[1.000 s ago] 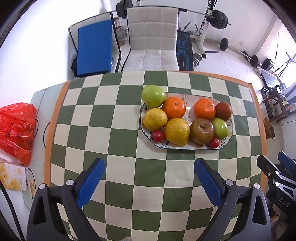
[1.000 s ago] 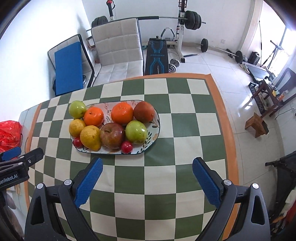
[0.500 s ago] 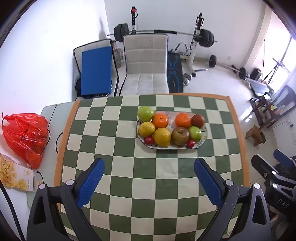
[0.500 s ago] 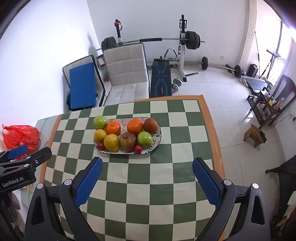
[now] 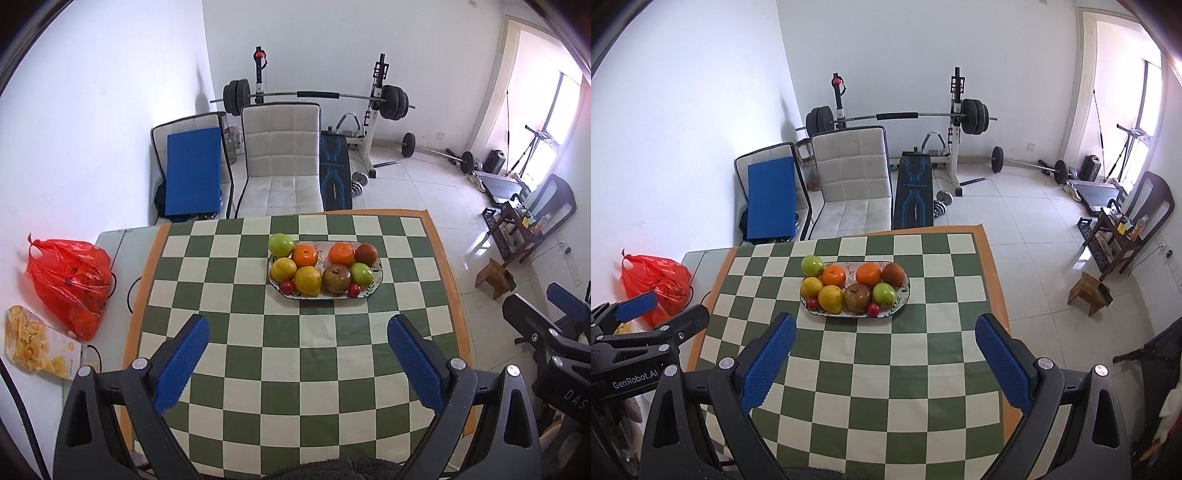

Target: Organize fruits

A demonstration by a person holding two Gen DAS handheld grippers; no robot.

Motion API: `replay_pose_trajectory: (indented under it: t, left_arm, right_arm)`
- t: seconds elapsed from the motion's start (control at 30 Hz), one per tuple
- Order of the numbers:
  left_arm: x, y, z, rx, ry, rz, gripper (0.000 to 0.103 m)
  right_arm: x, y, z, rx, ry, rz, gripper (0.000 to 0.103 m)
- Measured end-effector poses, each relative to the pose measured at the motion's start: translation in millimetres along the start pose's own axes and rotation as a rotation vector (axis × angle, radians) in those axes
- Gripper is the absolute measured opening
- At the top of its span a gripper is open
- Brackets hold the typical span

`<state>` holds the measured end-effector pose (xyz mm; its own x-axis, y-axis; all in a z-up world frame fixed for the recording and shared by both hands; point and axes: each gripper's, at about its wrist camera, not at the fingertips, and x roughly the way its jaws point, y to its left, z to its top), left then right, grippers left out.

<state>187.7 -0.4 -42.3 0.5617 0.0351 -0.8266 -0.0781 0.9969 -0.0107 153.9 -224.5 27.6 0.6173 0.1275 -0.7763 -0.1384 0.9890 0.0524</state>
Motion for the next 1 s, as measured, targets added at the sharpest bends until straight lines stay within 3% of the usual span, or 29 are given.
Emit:
replay_pose_trajectory:
  t: [0.43,0.73,1.0]
  left_arm:
    - [-25,5,-7,-0.036,-0.016,-0.013,0.099]
    - [-24,3,-8,-0.034,-0.018,-0.016,0.099]
    - [-2,4,-9,-0.048,-0.039,0.005,0.099]
  right_arm:
    - [-31,2,-2,0.002,-0.004,0.002,0.100]
    - [-22,4,-1,-0.002,-0.001,0.001,0.100]
    - [15,-2,0,0.000,-0.007,-0.023,0.100]
